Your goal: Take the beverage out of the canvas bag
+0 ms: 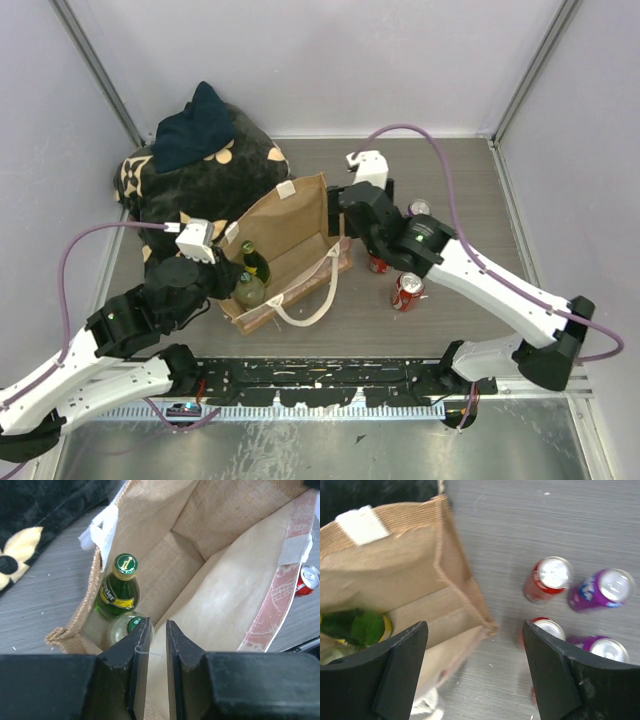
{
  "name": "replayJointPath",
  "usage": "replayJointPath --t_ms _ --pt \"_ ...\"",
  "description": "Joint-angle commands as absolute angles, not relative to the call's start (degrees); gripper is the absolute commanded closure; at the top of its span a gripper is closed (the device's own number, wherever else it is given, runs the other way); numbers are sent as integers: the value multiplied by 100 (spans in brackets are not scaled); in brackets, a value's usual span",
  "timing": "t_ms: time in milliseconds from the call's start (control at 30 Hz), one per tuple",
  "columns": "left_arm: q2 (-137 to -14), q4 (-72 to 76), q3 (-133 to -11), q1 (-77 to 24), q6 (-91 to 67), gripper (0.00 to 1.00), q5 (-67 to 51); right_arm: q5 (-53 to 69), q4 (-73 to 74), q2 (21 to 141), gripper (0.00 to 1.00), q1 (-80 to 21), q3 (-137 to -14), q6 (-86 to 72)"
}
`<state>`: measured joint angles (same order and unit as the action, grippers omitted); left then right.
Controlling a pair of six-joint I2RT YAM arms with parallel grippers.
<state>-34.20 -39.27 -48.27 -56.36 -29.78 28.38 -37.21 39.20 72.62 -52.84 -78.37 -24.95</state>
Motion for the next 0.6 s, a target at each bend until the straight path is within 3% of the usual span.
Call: replayJointPath --t_ms 0,300,567 --pt "-3235 -4139 -5148 -5625 -2825 74 3136 -2784 3064 7619 18 -5463 -8154 -1686" --pt "-2799 -5016 -5300 -5626 -3243 74 3835 -1631 2546 8138 13 -5970 -7902 -1224" --pt "-3013 -4936 -4797 -5633 -3717 74 3168 -1373 2485 8206 11 -6258 -7465 -1198"
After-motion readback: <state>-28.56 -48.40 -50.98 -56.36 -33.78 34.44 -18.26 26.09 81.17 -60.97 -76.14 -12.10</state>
